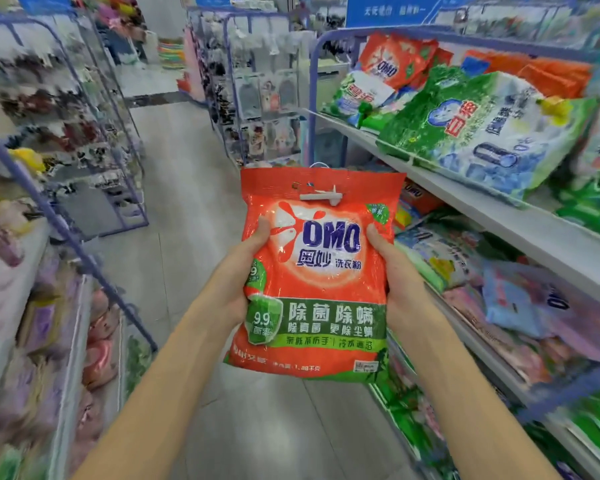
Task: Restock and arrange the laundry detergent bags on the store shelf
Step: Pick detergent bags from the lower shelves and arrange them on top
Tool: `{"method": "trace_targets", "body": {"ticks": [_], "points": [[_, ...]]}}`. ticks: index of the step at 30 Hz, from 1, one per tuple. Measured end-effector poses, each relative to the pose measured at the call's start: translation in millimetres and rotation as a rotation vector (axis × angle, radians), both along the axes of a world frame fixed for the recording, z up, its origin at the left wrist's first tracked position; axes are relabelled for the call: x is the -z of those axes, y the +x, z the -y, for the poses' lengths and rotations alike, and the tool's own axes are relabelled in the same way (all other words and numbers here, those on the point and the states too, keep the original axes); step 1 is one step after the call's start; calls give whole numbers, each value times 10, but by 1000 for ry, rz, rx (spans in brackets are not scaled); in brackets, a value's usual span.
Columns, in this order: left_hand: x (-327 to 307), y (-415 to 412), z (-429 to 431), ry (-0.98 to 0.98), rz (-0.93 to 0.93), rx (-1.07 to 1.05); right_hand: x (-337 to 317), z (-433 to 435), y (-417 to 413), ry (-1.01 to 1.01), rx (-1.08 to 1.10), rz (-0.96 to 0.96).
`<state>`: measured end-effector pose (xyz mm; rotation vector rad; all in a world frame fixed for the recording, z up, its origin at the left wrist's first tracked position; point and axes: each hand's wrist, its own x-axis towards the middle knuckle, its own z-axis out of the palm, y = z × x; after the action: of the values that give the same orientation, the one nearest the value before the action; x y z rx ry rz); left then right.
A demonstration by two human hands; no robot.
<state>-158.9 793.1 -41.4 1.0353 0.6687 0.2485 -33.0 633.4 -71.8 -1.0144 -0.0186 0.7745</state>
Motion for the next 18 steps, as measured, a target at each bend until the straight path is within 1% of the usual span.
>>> {"method": "trace_targets", "body": {"ticks": [3, 7, 12, 18], "points": [[70, 412, -429, -17, -16, 28, 68, -412, 369, 5, 25, -41], [216, 1036, -1016, -14, -42, 64, 188, -983, 948, -10, 45, -37], [334, 1846, -1710, 25, -128, 131, 365, -1657, 1715, -37, 55, -67], [471, 2696, -2327, 11, -171, 217, 558, -2199, 2446, -76, 123, -139]]}}
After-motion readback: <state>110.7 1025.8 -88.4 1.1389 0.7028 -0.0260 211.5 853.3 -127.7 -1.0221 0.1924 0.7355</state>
